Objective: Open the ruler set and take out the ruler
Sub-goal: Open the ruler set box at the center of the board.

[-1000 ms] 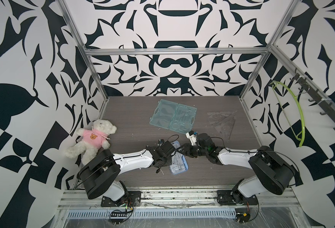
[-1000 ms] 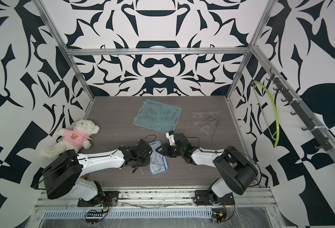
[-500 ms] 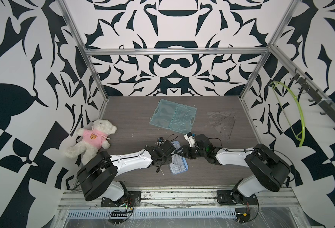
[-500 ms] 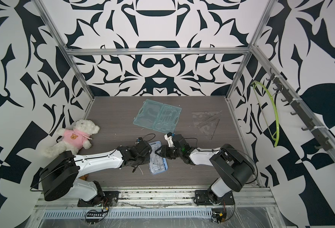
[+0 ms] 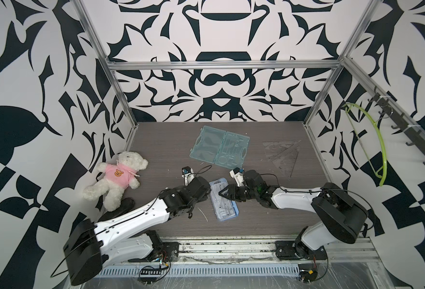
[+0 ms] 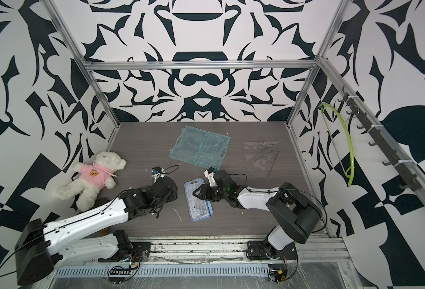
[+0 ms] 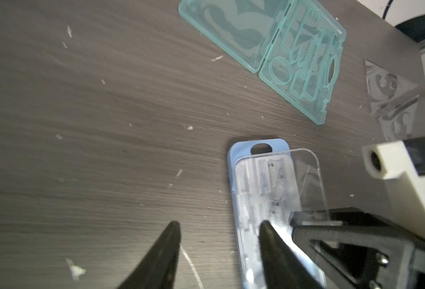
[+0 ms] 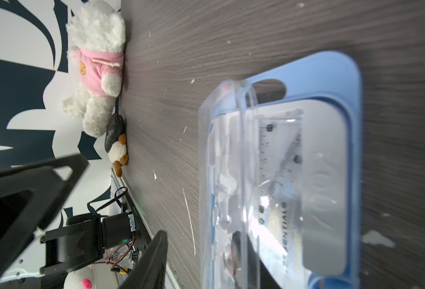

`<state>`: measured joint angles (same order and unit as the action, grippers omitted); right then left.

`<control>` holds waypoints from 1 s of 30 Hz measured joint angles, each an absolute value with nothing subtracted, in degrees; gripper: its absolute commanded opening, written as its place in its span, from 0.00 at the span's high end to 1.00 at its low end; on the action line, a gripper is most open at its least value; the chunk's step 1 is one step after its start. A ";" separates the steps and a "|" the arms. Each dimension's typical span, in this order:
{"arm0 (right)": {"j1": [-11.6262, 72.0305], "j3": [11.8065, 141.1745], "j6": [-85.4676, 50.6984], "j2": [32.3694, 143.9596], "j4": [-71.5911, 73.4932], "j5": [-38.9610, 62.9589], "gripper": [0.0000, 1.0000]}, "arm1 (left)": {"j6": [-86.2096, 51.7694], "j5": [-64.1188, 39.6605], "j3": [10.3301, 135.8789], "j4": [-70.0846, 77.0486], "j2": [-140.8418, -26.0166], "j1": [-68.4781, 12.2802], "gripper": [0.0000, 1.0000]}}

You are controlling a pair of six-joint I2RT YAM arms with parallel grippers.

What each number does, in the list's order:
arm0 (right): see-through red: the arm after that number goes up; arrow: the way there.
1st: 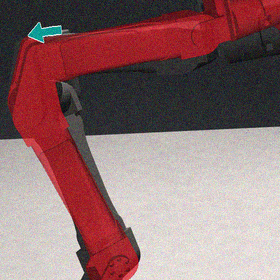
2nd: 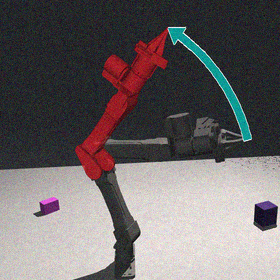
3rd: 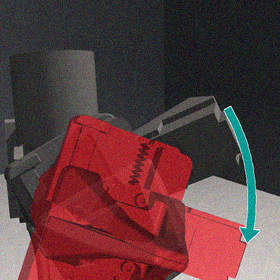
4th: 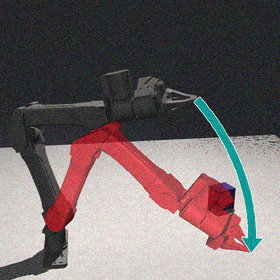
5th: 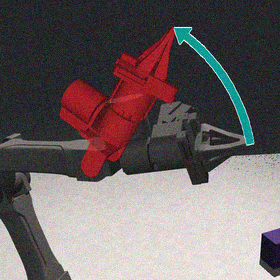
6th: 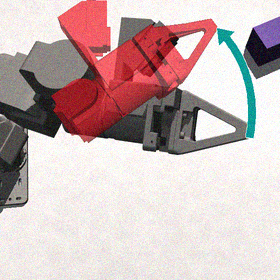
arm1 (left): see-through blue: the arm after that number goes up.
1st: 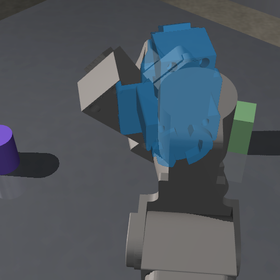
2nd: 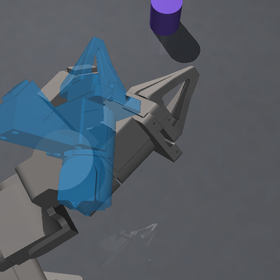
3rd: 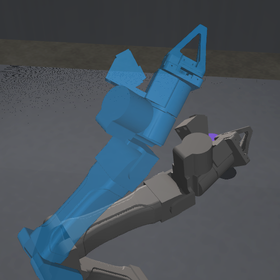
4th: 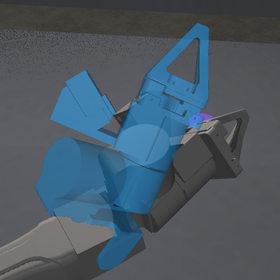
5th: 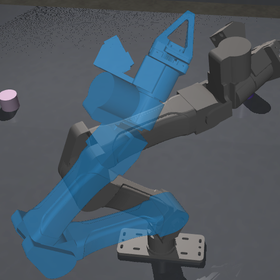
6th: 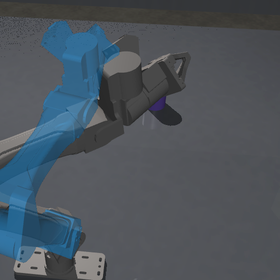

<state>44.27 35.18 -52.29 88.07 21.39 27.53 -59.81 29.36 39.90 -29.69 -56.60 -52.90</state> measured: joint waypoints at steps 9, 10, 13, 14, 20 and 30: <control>48.60 42.02 -50.94 88.07 16.29 25.52 0.56 | -56.49 24.80 34.06 -34.70 -45.65 -41.28 0.03; 48.99 42.78 -50.83 88.09 15.75 25.36 0.56 | -55.99 24.03 33.95 -35.00 -45.45 -40.38 0.00; 50.33 45.71 -50.50 88.47 14.35 25.17 0.55 | -54.74 21.34 33.93 -34.94 -45.50 -38.11 0.01; 50.87 46.83 -50.37 88.77 14.06 25.15 0.54 | -54.30 20.56 33.93 -34.92 -45.69 -37.71 0.01; 52.73 49.80 -49.58 90.08 13.45 24.97 0.53 | -53.15 16.34 33.93 -33.17 -50.02 -37.39 0.01; 52.47 49.15 -45.06 83.48 3.05 18.87 0.54 | -53.52 13.39 33.93 -31.16 -51.35 -37.39 0.03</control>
<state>52.47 49.15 -45.06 83.48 3.05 18.87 -53.52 13.39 33.93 -31.16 -51.35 -37.39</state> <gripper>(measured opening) 0.463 0.987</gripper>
